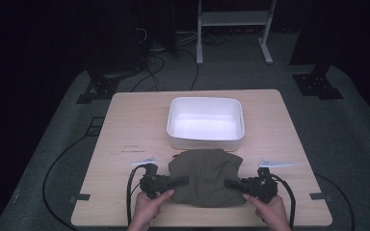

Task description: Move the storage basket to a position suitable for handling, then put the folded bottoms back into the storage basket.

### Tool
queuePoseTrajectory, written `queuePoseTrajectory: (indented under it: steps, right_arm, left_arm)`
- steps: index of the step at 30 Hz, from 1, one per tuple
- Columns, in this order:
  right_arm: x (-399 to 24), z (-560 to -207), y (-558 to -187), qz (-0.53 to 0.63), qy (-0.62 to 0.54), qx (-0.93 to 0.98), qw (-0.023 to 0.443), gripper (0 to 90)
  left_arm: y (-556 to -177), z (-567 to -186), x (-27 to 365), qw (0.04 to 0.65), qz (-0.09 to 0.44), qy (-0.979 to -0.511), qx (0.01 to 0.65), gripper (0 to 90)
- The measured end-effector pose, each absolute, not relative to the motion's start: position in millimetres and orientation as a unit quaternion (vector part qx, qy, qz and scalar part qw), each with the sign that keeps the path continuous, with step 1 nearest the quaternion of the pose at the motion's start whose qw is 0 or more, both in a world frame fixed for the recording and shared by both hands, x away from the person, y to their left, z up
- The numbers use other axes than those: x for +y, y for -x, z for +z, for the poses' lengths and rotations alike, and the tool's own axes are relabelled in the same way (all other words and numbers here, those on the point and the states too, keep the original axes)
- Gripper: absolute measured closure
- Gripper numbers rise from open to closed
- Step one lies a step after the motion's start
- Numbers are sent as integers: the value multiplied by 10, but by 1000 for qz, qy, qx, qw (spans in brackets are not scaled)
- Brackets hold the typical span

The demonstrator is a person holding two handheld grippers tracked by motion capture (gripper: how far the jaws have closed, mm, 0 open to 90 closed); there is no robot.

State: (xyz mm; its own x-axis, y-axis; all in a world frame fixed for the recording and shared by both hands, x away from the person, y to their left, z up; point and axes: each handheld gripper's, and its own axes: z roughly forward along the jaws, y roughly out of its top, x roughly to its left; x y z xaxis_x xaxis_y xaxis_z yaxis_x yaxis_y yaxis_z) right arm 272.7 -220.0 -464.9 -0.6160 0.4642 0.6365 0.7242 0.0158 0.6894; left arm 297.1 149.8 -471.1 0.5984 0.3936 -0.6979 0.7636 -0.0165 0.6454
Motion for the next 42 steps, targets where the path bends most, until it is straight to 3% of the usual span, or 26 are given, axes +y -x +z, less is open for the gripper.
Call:
queuePoseTrajectory:
  steps: [19,42]
  right_arm:
    - [-2231,-4432,-2709,-566,413,-705,109,719]
    - [-2240,-3863,-2847,-602,389,-693,78,719]
  left_arm:
    - [-2965,-4520,1490,574,-161,-693,406,642]
    - [-3115,-3854,1451,596,-122,-695,384,643]
